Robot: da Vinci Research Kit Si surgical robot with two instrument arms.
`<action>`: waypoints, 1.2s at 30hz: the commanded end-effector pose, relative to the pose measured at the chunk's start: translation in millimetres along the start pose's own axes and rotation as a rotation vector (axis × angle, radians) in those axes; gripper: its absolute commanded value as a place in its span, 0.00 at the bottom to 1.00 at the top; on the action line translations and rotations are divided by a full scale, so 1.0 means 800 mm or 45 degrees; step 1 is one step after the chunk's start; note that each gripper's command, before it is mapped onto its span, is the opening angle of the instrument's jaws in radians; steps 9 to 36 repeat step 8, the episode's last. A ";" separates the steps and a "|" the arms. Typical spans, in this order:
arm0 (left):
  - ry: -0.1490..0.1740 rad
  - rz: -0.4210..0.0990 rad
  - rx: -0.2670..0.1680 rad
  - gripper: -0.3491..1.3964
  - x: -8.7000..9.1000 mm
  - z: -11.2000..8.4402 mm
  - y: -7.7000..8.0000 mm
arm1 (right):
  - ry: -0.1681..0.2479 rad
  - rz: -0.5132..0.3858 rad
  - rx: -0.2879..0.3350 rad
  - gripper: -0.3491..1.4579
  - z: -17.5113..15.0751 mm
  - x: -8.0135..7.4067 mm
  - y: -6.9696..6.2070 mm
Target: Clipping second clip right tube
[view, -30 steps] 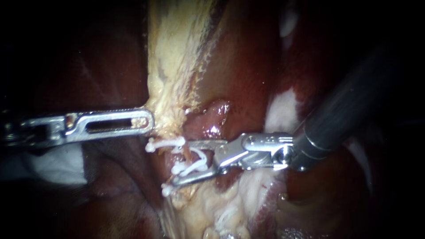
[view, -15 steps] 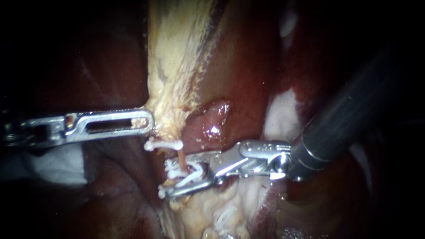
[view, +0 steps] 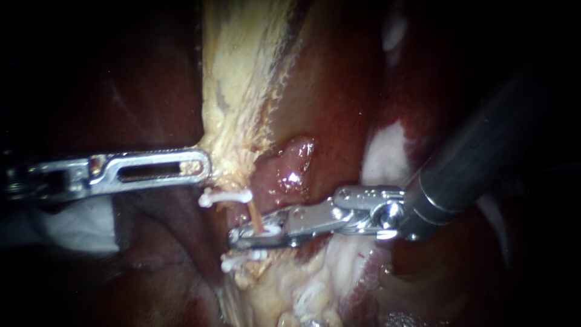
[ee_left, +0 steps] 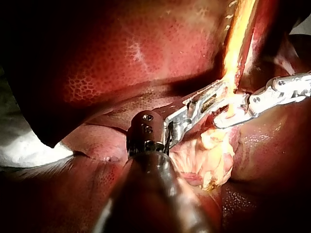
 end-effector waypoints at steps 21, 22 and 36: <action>0.000 0.000 0.000 0.00 -0.0001 0.0001 0.0001 | -0.001 -0.001 0.006 0.00 0.0000 0.0000 0.0001; 0.000 0.000 0.000 0.00 -0.0001 0.0001 0.0001 | -0.001 -0.001 0.006 0.00 0.0000 0.0000 0.0001; 0.000 0.000 0.000 0.00 -0.0001 0.0001 0.0001 | -0.001 -0.001 0.006 0.00 0.0000 0.0000 0.0001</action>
